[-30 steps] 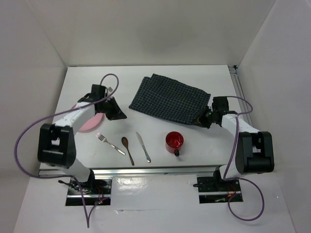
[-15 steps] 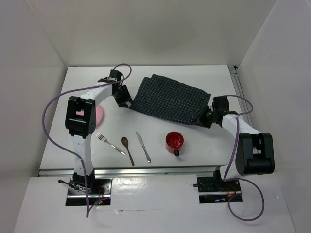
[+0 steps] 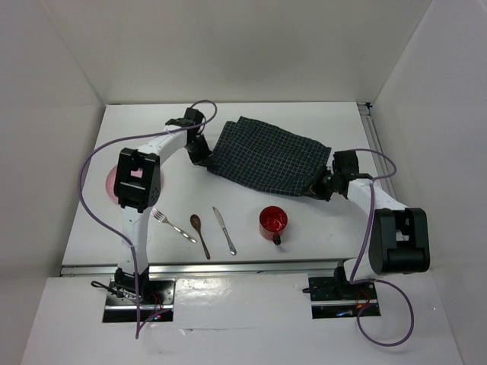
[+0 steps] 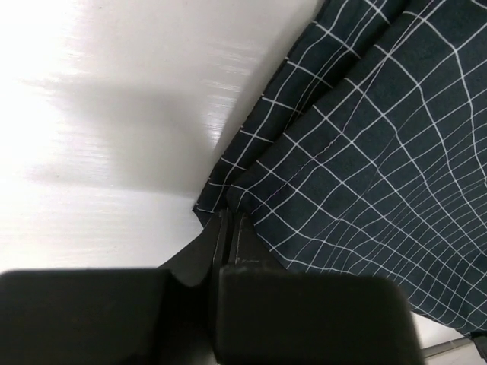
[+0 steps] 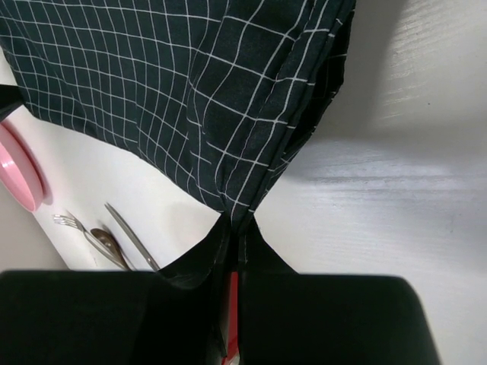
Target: Set the dinner table for one person
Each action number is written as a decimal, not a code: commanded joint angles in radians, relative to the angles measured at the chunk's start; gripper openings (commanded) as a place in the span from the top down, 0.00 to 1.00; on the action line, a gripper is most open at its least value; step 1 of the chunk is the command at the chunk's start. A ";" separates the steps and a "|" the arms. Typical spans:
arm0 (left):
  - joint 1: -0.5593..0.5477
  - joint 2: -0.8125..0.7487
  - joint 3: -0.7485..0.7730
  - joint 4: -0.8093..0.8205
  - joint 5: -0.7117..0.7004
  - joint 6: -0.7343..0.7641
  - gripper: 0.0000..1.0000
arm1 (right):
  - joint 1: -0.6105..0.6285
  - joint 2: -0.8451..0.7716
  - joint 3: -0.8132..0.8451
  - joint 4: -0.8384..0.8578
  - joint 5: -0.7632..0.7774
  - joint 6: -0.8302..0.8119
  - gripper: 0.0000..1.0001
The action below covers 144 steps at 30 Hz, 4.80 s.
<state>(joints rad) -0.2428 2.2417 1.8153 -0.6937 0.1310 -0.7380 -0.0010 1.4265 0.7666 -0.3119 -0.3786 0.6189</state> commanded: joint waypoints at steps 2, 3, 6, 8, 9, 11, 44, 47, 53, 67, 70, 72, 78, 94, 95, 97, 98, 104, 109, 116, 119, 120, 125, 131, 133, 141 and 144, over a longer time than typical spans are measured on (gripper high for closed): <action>0.005 -0.080 0.035 -0.041 -0.005 0.005 1.00 | -0.007 -0.006 0.068 -0.026 0.007 -0.015 1.00; 0.005 -0.121 0.035 -0.041 -0.005 0.005 1.00 | -0.007 -0.006 0.082 -0.039 0.018 -0.024 1.00; 0.016 -0.197 0.055 -0.052 -0.005 0.014 1.00 | -0.007 -0.006 0.161 -0.085 0.046 -0.036 1.00; 0.040 -0.281 0.076 -0.052 -0.005 0.025 1.00 | -0.007 -0.006 0.250 -0.130 0.066 -0.060 1.00; 0.049 -0.310 0.076 -0.052 0.010 0.025 1.00 | -0.007 -0.006 0.284 -0.144 0.075 -0.061 1.00; 0.082 -0.401 0.076 -0.024 0.056 0.034 1.00 | -0.007 -0.006 0.353 -0.183 0.086 -0.088 1.00; -0.139 -0.288 -0.142 -0.043 0.210 0.198 0.42 | -0.016 -0.167 0.444 -0.328 0.081 -0.200 1.00; -0.173 -0.231 -0.177 -0.043 0.288 0.223 0.36 | -0.016 -0.167 0.422 -0.328 0.069 -0.200 1.00; -0.234 -0.174 -0.220 0.002 0.297 0.232 0.34 | -0.016 -0.167 0.399 -0.319 0.058 -0.200 1.00; -0.262 -0.145 -0.208 -0.004 0.338 0.232 1.00 | -0.016 -0.158 0.408 -0.309 0.060 -0.200 1.00; -0.239 -0.168 -0.172 -0.027 0.347 0.232 1.00 | -0.016 -0.138 0.433 -0.309 0.060 -0.200 1.00; -0.213 -0.200 -0.147 -0.036 0.360 0.232 1.00 | -0.016 -0.126 0.474 -0.309 0.060 -0.211 1.00; -0.075 -0.373 0.007 -0.099 0.369 0.223 1.00 | -0.016 -0.061 0.623 -0.309 0.049 -0.211 1.00; 0.184 -0.932 0.114 -0.205 0.409 0.161 1.00 | -0.016 -0.211 0.841 -0.440 -0.144 -0.223 1.00; 0.185 -0.948 0.125 -0.219 0.398 0.170 1.00 | -0.016 -0.221 0.853 -0.449 -0.154 -0.223 1.00; 0.210 -0.973 0.160 -0.265 0.398 0.181 1.00 | -0.016 -0.239 0.865 -0.461 -0.154 -0.223 1.00; 0.211 -0.973 0.161 -0.265 0.389 0.181 1.00 | -0.016 -0.239 0.879 -0.473 -0.154 -0.223 1.00; 0.211 -0.926 0.090 -0.225 0.368 0.181 1.00 | -0.016 -0.164 0.864 -0.451 -0.128 -0.214 1.00; 0.211 -0.786 0.000 -0.080 0.368 0.149 1.00 | -0.016 0.024 0.835 -0.287 -0.128 -0.196 1.00; 0.201 -0.258 0.267 0.028 0.262 0.088 0.97 | -0.016 0.506 1.021 -0.066 -0.178 -0.128 0.87; 0.212 -0.005 0.522 -0.064 0.321 0.056 0.58 | -0.016 0.763 1.210 -0.163 -0.209 -0.108 0.10; 0.212 0.115 0.664 -0.122 0.343 0.055 0.53 | -0.016 0.805 1.311 -0.193 -0.209 -0.108 0.03; 0.212 -0.029 0.404 0.044 0.291 0.100 0.12 | 0.004 0.744 1.168 -0.142 -0.123 -0.145 0.00; 0.163 -0.137 0.182 0.072 0.237 0.175 0.35 | 0.004 0.617 0.880 -0.093 -0.039 -0.177 0.24; 0.126 -0.113 0.170 0.072 0.226 0.198 0.49 | 0.004 0.589 0.791 -0.081 -0.014 -0.177 0.48; 0.059 0.076 0.279 0.063 0.165 0.175 0.77 | 0.004 0.597 0.711 -0.092 0.056 -0.177 0.82; 0.059 0.119 0.279 0.076 0.145 0.157 0.77 | 0.004 0.634 0.721 -0.092 0.035 -0.177 0.83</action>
<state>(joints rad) -0.2005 2.3108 2.0747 -0.6243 0.3267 -0.5770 -0.0044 2.0377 1.4700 -0.4316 -0.3515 0.4511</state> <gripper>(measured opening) 0.229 0.168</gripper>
